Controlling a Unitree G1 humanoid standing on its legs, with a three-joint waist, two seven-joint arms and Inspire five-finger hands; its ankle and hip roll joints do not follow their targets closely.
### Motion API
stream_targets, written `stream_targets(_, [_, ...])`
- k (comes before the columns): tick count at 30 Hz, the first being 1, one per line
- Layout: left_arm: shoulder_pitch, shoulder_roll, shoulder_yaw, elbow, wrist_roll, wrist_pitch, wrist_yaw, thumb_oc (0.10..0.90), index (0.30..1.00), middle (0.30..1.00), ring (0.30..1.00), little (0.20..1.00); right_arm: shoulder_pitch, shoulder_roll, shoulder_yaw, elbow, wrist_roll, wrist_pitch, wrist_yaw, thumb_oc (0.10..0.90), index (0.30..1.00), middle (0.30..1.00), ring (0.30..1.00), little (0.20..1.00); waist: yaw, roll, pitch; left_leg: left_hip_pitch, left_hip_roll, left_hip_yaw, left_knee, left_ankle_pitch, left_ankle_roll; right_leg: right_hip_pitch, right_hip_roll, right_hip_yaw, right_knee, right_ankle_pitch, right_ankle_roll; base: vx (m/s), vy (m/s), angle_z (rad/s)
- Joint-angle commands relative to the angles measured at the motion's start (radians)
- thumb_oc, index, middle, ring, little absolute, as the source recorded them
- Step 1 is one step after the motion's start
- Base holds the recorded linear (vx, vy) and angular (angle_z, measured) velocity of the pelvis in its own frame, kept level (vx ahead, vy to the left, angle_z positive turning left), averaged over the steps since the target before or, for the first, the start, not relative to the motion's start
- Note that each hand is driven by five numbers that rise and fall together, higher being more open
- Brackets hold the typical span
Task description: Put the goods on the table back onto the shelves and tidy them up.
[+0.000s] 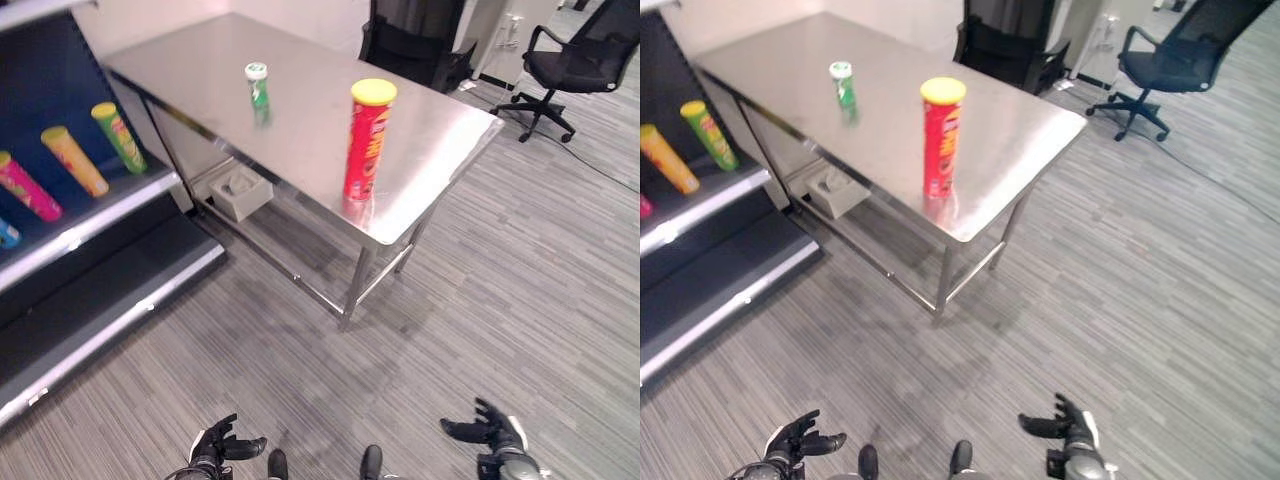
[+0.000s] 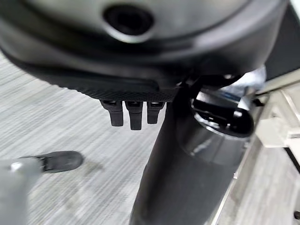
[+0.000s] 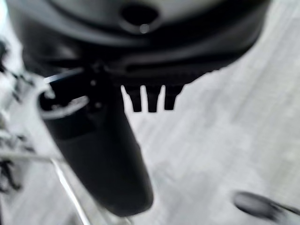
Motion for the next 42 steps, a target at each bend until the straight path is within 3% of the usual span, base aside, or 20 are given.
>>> stream_targets(1, [-0.034,0.042,0.029,0.019,0.033,-0.033,0.008,0.8,0.9,0.9,0.9,0.9,-0.046,-0.111,-0.105,-0.225,0.018,-0.121,-0.094,0.8,0.9,0.9,0.9,0.9,0.01,-0.039,0.008,0.02,0.033,0.004,0.01,-0.066,-0.046,0.02,-0.085,0.045,0.01,-0.033,0.103,0.08,0.009,-0.03])
stream_targets(4, [-0.029,0.04,0.03,0.012,0.035,-0.032,0.005,0.8,0.9,0.9,0.9,0.9,-0.046,-0.152,-0.138,-0.297,0.01,-0.133,-0.098,0.8,0.9,0.9,0.9,0.9,0.008,-0.037,0.004,0.022,0.032,0.005,0.007,-0.065,-0.045,0.02,-0.085,0.048,0.009,-0.033,0.103,0.05,0.004,-0.06])
stream_targets(6, [-0.018,0.039,0.028,-0.003,0.038,-0.037,-0.002,0.8,0.9,0.9,0.9,0.9,-0.082,-0.253,-0.19,-0.482,0.018,-0.182,-0.097,0.8,0.9,0.9,0.9,0.9,0.007,-0.034,-0.005,0.031,0.033,0.009,0.006,-0.069,-0.046,0.023,-0.081,0.059,0.01,-0.037,0.102,0.05,-0.017,-0.17])
stream_targets(11, [0.003,0.051,0.012,-0.019,0.026,-0.035,-0.025,0.8,0.9,0.9,0.9,0.9,-0.225,-0.365,-0.202,-0.717,0.277,-0.285,-0.007,0.8,0.9,0.9,0.9,0.9,0.02,-0.037,-0.018,0.043,0.045,0.011,0.009,-0.073,-0.054,0.03,-0.064,0.081,0.008,-0.049,0.093,0.05,-0.061,-0.06])
stream_targets(19, [0.059,0.055,-0.043,-0.046,-0.013,-0.032,-0.054,0.8,0.9,0.9,0.9,0.9,-0.483,-0.57,-0.042,-0.736,0.494,-0.295,0.089,0.8,0.9,0.9,0.9,0.9,0.055,-0.049,-0.031,0.042,0.092,-0.009,0.029,-0.057,-0.088,0.046,-0.017,0.093,0.006,-0.089,0.066,0.03,-0.117,0.03])
stream_targets(22, [0.071,0.066,-0.052,-0.058,-0.022,-0.032,-0.061,0.8,0.9,0.9,0.9,0.9,-0.578,-0.624,0.031,-0.705,0.529,-0.292,0.101,0.8,0.9,0.9,0.9,0.9,0.065,-0.057,-0.018,0.003,0.113,-0.031,0.113,-0.06,-0.1,0.049,0.0,0.093,0.006,-0.104,0.047,-0.03,-0.167,0.15])
stream_targets(24, [0.072,0.081,-0.057,-0.071,-0.032,-0.03,-0.063,0.8,0.9,0.9,0.9,0.9,-0.65,-0.659,0.074,-0.671,0.548,-0.293,0.094,0.8,0.9,0.9,0.9,0.9,0.074,-0.069,0.006,-0.061,0.122,-0.066,0.233,-0.033,-0.112,0.063,0.014,0.094,0.006,-0.117,0.024,-0.06,-0.188,0.17])
stream_targets(27, [0.067,0.088,-0.062,-0.079,-0.046,-0.031,-0.059,0.8,0.9,0.9,0.9,0.9,-0.708,-0.664,0.117,-0.642,0.568,-0.295,0.091,0.8,0.9,0.9,0.9,0.9,0.082,-0.078,0.032,-0.125,0.108,-0.12,0.347,-0.007,-0.109,0.077,0.022,0.086,0.006,-0.127,0.005,-0.01,-0.085,0.23])
stream_targets(28, [0.057,0.089,-0.067,-0.075,-0.047,-0.027,-0.058,0.8,0.9,0.9,0.9,0.9,-0.746,-0.678,0.135,-0.627,0.586,-0.29,0.091,0.8,0.9,0.9,0.9,0.9,0.096,-0.09,0.043,-0.198,0.074,-0.147,0.306,-0.016,-0.093,0.085,0.017,0.075,0.006,-0.139,0.011,0.06,-0.044,0.3])
stream_targets(29, [0.056,0.086,-0.07,-0.078,-0.048,-0.025,-0.062,0.8,0.9,0.9,0.9,0.9,-0.748,-0.669,0.14,-0.632,0.589,-0.29,0.092,0.8,0.9,0.9,0.9,0.9,0.1,-0.089,0.04,-0.201,0.068,-0.152,0.274,-0.015,-0.09,0.087,0.019,0.076,0.006,-0.14,0.015,0.19,0.051,0.38])
stream_targets(30, [0.055,0.082,-0.084,-0.07,-0.039,-0.025,-0.066,0.8,0.9,0.9,0.9,0.9,-0.752,-0.656,0.14,-0.637,0.593,-0.296,0.09,0.8,0.9,0.9,0.9,0.9,0.12,-0.084,0.029,-0.259,0.049,-0.173,0.141,0.049,-0.087,0.093,0.022,0.082,0.006,-0.155,0.025,0.19,0.083,0.22])
stream_targets(31, [0.05,0.085,-0.088,-0.07,-0.036,-0.026,-0.065,0.8,0.9,0.9,0.9,0.9,-0.766,-0.654,0.141,-0.631,0.589,-0.302,0.08,0.8,0.9,0.9,0.9,0.9,0.132,-0.081,0.03,-0.291,0.033,-0.181,0.105,0.061,-0.089,0.099,0.025,0.088,0.006,-0.161,0.024,0.16,0.073,0.18])
stream_targets(33, [0.053,0.085,-0.086,-0.065,-0.037,-0.03,-0.063,0.8,0.9,0.9,0.9,0.9,-0.793,-0.632,0.168,-0.621,0.59,-0.298,0.084,0.8,0.9,0.9,0.9,0.9,0.142,-0.07,0.017,-0.26,0.024,-0.195,0.032,0.073,-0.085,0.102,0.032,0.112,0.006,-0.172,0.035,0.12,0.082,-0.07])
stream_targets(37, [0.054,0.078,-0.089,-0.05,-0.026,-0.035,-0.059,0.8,0.9,0.9,0.9,0.9,-0.826,-0.604,0.197,-0.632,0.591,-0.296,0.09,0.8,0.9,0.9,0.9,0.9,0.139,-0.063,-0.005,-0.221,0.009,-0.206,0.04,0.068,-0.083,0.107,0.009,0.137,0.006,-0.163,0.052,0.17,0.2,-0.72])
stream_targets(40, [0.063,0.097,-0.072,-0.05,-0.027,-0.045,-0.056,0.8,0.9,0.9,0.9,0.9,-0.896,-0.582,0.277,-0.638,0.597,-0.284,0.112,0.8,0.9,0.9,0.9,0.9,0.149,-0.071,-0.023,-0.16,-0.009,-0.133,0.027,0.037,-0.049,0.094,-0.052,0.183,0.008,-0.129,0.085,0.18,0.243,-0.79])
stream_targets(42, [0.061,0.099,-0.067,-0.046,-0.026,-0.047,-0.056,0.8,0.9,0.9,0.9,0.9,-0.91,-0.579,0.287,-0.635,0.6,-0.286,0.114,0.8,0.9,0.9,0.9,0.9,0.151,-0.075,-0.026,-0.151,-0.012,-0.119,0.022,0.03,-0.043,0.089,-0.061,0.191,0.009,-0.123,0.092,0.09,0.152,-0.47])
